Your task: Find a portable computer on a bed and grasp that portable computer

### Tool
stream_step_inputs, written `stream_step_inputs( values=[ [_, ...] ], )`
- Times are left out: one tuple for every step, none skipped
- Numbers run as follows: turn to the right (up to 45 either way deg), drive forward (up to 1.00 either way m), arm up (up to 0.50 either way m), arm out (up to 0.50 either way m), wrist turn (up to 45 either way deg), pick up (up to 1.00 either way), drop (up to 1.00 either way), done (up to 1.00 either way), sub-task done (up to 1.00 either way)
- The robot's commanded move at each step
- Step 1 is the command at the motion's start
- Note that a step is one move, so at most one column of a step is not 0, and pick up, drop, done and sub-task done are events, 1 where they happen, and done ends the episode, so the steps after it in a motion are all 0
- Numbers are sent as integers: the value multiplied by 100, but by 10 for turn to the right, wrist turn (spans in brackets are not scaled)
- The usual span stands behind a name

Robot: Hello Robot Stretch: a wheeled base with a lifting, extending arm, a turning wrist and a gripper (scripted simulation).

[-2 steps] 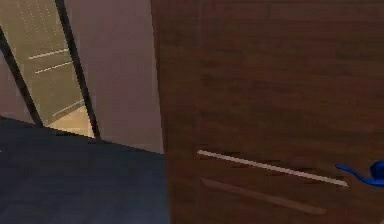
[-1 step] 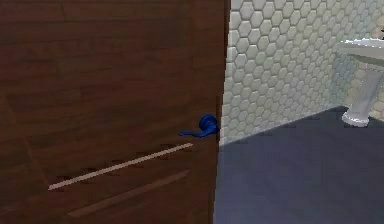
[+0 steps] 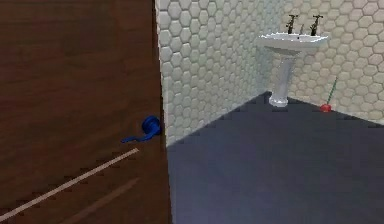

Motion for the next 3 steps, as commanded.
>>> stream_step_inputs(
  values=[
    [0,30,0,0,0,0,0,0,0],
    [-450,0,0,0,0,0,0,0,0],
    [-450,0,0,0,0,0,0,0,0]
  ],
)
